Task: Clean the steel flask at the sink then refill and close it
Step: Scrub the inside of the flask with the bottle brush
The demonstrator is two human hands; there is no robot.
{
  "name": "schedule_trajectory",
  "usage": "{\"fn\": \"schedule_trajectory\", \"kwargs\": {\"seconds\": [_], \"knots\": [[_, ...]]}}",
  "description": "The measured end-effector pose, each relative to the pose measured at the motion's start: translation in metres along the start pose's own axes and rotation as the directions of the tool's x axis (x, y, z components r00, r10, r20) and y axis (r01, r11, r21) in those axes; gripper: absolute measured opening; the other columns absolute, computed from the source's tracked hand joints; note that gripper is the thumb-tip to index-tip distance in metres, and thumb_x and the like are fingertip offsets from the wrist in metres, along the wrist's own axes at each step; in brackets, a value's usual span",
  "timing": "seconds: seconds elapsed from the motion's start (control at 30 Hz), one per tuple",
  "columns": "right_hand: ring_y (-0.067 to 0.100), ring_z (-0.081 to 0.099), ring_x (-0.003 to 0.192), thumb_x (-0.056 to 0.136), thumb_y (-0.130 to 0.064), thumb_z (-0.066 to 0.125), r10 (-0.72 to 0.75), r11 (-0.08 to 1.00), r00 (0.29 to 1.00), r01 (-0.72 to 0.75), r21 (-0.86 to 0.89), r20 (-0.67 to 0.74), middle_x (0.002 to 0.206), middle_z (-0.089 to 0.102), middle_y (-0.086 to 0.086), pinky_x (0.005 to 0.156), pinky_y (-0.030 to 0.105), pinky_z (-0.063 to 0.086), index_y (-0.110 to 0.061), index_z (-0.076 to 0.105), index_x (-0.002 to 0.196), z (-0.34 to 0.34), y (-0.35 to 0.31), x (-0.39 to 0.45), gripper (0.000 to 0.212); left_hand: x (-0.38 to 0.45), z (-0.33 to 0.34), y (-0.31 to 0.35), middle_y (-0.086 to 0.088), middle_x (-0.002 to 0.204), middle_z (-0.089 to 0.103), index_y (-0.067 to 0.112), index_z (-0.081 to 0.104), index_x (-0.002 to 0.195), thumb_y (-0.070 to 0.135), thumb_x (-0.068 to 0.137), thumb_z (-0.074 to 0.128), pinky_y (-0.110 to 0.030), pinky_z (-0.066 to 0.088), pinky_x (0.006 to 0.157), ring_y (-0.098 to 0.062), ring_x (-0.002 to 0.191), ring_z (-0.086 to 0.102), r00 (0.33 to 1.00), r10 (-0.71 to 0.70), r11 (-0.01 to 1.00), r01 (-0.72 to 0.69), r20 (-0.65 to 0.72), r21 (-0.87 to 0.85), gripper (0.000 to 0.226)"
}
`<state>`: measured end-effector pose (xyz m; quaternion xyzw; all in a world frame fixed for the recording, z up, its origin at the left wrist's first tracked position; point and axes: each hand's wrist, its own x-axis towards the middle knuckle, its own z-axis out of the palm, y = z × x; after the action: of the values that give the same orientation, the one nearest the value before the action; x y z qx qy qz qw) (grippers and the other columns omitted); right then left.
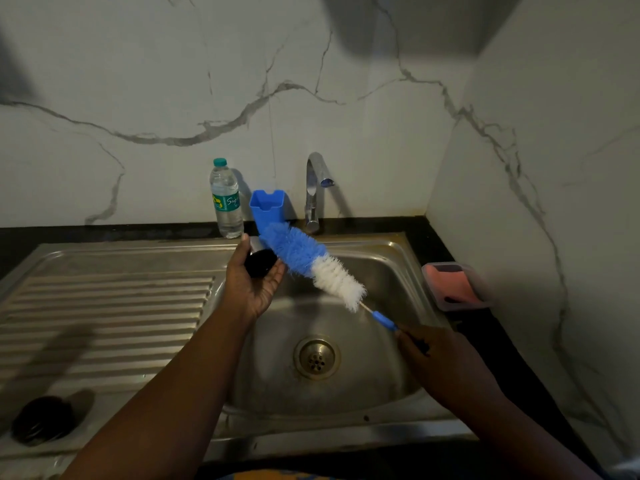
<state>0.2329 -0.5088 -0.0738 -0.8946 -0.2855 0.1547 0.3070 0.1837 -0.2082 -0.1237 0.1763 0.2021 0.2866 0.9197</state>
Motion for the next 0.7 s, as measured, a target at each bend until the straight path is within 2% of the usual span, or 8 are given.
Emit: {"fn": "schedule_trajectory", "kwargs": {"seconds": [0.07, 0.13, 0.23, 0.33, 0.43, 0.5, 0.57, 0.7], "knots": [[0.008, 0.063, 0.062, 0.094, -0.037, 0.049, -0.002, 1.000, 1.000, 0.002, 0.010, -0.002, 0.069, 0.068, 0.001, 0.063, 0.032, 0.052, -0.034, 0.068, 0.084, 0.0005, -0.0001, -0.0007, 0.022, 0.0013, 0.0007, 0.0022, -0.020, 0.126, 0.064, 0.007, 0.050, 0.132, 0.037, 0.081, 0.069, -0.045, 0.046, 0.102, -0.033, 0.117, 0.062, 0.999, 0.019, 0.998, -0.022, 0.037, 0.059, 0.062], [0.009, 0.062, 0.060, 0.093, -0.038, 0.049, 0.014, 1.000, 1.000, -0.014, 0.021, -0.015, 0.067, 0.066, 0.001, 0.064, 0.034, 0.053, -0.031, 0.071, 0.090, -0.0002, 0.0023, 0.0006, 0.023, 0.0020, 0.0012, 0.0035, -0.016, 0.122, 0.066, 0.009, 0.054, 0.126, 0.040, 0.076, 0.072, -0.043, 0.051, 0.098, -0.030, 0.115, 0.063, 1.000, 0.013, 0.991, -0.013, -0.002, 0.133, 0.062], [0.010, 0.061, 0.056, 0.093, -0.038, 0.051, 0.013, 1.000, 1.000, -0.013, 0.024, -0.019, 0.063, 0.065, 0.001, 0.059, 0.033, 0.051, -0.037, 0.070, 0.089, -0.0019, 0.0050, 0.0005, 0.020, 0.0035, -0.0006, 0.0031, -0.008, 0.110, 0.070, 0.012, 0.062, 0.110, 0.049, 0.069, 0.077, -0.028, 0.053, 0.081, -0.016, 0.093, 0.062, 0.989, 0.012, 0.980, 0.018, -0.146, 0.199, 0.058], [0.008, 0.061, 0.056, 0.093, -0.038, 0.051, 0.014, 0.998, 1.000, -0.013, 0.058, -0.013, 0.064, 0.066, -0.007, 0.055, 0.031, 0.049, -0.044, 0.067, 0.084, -0.0006, 0.0053, -0.0030, 0.019, 0.0024, -0.0009, 0.0043, -0.010, 0.110, 0.073, 0.011, 0.061, 0.118, 0.045, 0.075, 0.074, -0.021, 0.053, 0.071, -0.015, 0.088, 0.064, 0.995, -0.008, 0.986, 0.024, -0.096, 0.164, 0.056], [0.009, 0.061, 0.055, 0.093, -0.038, 0.051, 0.016, 0.999, 1.000, -0.015, 0.049, -0.017, 0.064, 0.065, -0.005, 0.056, 0.036, 0.051, -0.046, 0.067, 0.085, 0.0000, 0.0071, -0.0031, 0.019, 0.0014, -0.0022, 0.0024, -0.012, 0.101, 0.072, 0.010, 0.056, 0.122, 0.042, 0.080, 0.070, -0.025, 0.054, 0.064, -0.016, 0.077, 0.061, 0.995, -0.013, 0.977, 0.035, -0.103, 0.209, 0.055], [0.009, 0.061, 0.057, 0.093, -0.038, 0.050, 0.009, 0.998, 1.000, -0.009, 0.057, -0.004, 0.065, 0.066, -0.002, 0.057, 0.035, 0.051, -0.048, 0.065, 0.083, -0.0002, 0.0050, -0.0051, 0.021, 0.0017, -0.0059, -0.0003, -0.011, 0.105, 0.070, 0.009, 0.056, 0.123, 0.045, 0.085, 0.064, -0.032, 0.054, 0.075, -0.019, 0.083, 0.065, 0.990, -0.053, 0.978, 0.078, -0.130, 0.195, 0.053], [0.009, 0.061, 0.057, 0.093, -0.036, 0.050, -0.002, 0.998, 1.000, 0.002, 0.060, 0.001, 0.066, 0.066, -0.004, 0.056, 0.033, 0.049, -0.046, 0.067, 0.084, 0.0002, 0.0023, -0.0074, 0.021, 0.0013, -0.0078, -0.0009, -0.014, 0.116, 0.069, 0.008, 0.055, 0.126, 0.047, 0.086, 0.056, -0.039, 0.051, 0.090, -0.026, 0.102, 0.066, 0.989, -0.080, 0.985, 0.098, -0.128, 0.145, 0.055], [0.011, 0.061, 0.056, 0.094, -0.036, 0.050, 0.002, 0.999, 1.000, -0.002, 0.039, -0.016, 0.065, 0.065, -0.001, 0.059, 0.038, 0.051, -0.035, 0.070, 0.094, 0.0003, 0.0041, -0.0081, 0.021, 0.0013, -0.0076, -0.0015, -0.019, 0.123, 0.065, 0.007, 0.051, 0.129, 0.056, 0.081, 0.063, -0.041, 0.050, 0.097, -0.031, 0.113, 0.064, 0.994, -0.074, 0.993, 0.081, -0.074, 0.087, 0.069]]}}
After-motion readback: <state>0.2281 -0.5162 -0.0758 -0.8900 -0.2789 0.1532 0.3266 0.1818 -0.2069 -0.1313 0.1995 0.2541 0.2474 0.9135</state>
